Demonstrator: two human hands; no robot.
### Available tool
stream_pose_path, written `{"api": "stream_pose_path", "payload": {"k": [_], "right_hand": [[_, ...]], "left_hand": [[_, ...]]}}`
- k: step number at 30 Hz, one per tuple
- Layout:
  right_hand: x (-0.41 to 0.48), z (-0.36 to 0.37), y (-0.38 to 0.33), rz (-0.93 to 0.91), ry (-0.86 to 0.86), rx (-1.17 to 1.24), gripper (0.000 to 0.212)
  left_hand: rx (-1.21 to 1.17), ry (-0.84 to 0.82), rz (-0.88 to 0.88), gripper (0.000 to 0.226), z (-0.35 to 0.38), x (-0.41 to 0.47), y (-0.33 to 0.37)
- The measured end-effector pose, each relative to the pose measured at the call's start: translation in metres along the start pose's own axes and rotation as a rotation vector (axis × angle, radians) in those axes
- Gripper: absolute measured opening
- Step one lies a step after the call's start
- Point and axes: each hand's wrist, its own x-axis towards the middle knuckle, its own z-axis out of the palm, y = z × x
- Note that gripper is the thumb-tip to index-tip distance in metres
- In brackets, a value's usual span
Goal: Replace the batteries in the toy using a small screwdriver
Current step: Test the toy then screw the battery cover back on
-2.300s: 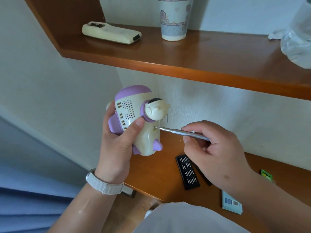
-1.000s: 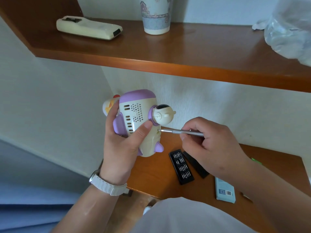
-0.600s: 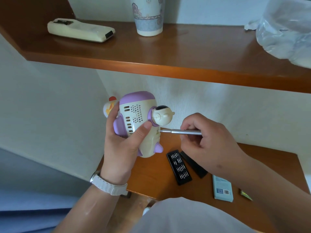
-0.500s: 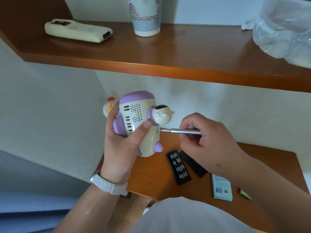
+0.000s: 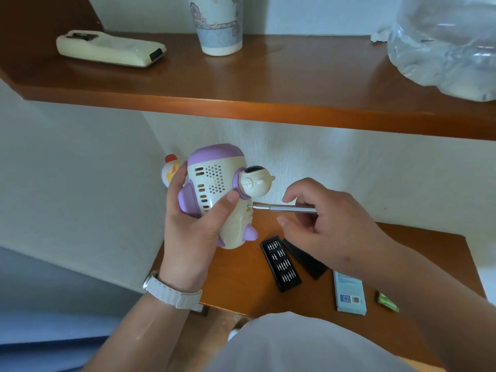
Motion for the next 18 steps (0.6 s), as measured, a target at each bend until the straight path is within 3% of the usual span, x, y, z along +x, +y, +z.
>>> {"api": "stream_pose_path", "payload": {"k": [8,14,18], "right_hand": [[-0.0007,-0.0025,0.0006,-0.010,-0.010,-0.051,0.001],[-0.0002,-0.0030,-0.0011,-0.017,0.001,-0.061,0.024],[0.0010,0.0005,-0.0011,-0.022,0.000,-0.040,0.010]], "left_hand": [[0.019,-0.004,-0.002,0.084,0.0002,-0.0029,-0.0020],[0.027,0.000,0.001,0.083,-0.0017,-0.0040,-0.0023],[0.031,-0.001,0.003,0.085,-0.0026,-0.0042,-0.0012]]}}
